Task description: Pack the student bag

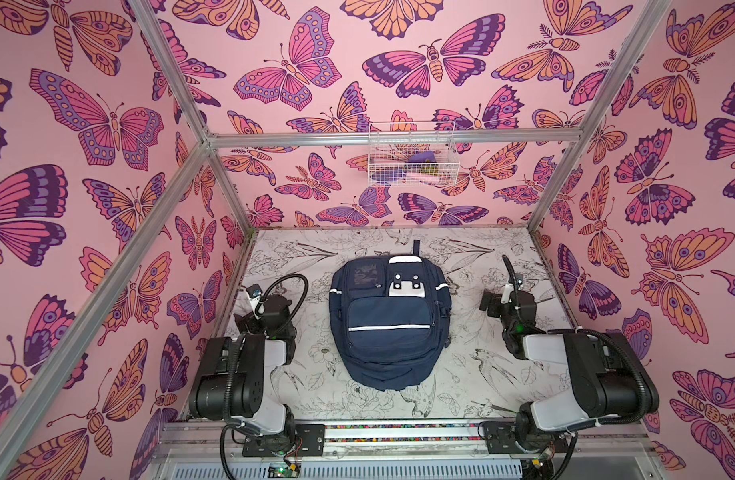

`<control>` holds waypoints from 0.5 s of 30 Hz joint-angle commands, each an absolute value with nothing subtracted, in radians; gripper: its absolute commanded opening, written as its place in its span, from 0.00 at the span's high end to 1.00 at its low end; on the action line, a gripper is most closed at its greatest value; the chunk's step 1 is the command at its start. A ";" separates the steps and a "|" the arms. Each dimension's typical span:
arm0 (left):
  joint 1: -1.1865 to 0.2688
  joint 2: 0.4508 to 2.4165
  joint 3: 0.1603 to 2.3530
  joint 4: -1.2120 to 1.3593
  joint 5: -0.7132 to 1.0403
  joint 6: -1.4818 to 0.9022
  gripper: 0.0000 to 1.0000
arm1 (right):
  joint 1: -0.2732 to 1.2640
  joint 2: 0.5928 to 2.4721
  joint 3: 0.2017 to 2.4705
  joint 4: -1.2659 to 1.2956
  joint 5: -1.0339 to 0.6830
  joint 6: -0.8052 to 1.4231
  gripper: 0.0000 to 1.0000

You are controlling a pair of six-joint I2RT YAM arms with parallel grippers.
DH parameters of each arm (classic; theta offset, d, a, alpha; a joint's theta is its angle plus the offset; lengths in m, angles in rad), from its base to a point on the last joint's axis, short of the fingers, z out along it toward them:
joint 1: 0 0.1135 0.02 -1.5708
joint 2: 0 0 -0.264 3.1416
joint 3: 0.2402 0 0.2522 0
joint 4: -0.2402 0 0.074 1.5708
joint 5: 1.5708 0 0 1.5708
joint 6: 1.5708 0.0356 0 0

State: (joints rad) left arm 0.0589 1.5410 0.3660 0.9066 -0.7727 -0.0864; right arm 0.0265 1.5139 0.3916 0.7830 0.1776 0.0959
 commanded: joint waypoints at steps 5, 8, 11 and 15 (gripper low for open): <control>0.022 1.532 0.359 0.905 -0.015 -0.003 0.00 | 0.022 1.502 0.396 0.817 0.169 0.071 0.01; 0.021 1.544 0.362 0.913 -0.018 0.000 0.00 | 0.023 1.502 0.396 0.815 0.169 0.071 0.01; 0.022 1.548 0.364 0.920 -0.015 0.003 0.00 | 0.022 1.502 0.396 0.815 0.170 0.071 0.01; 0.021 1.549 0.369 0.906 -0.004 0.006 0.00 | 0.023 1.502 0.396 0.815 0.170 0.071 0.01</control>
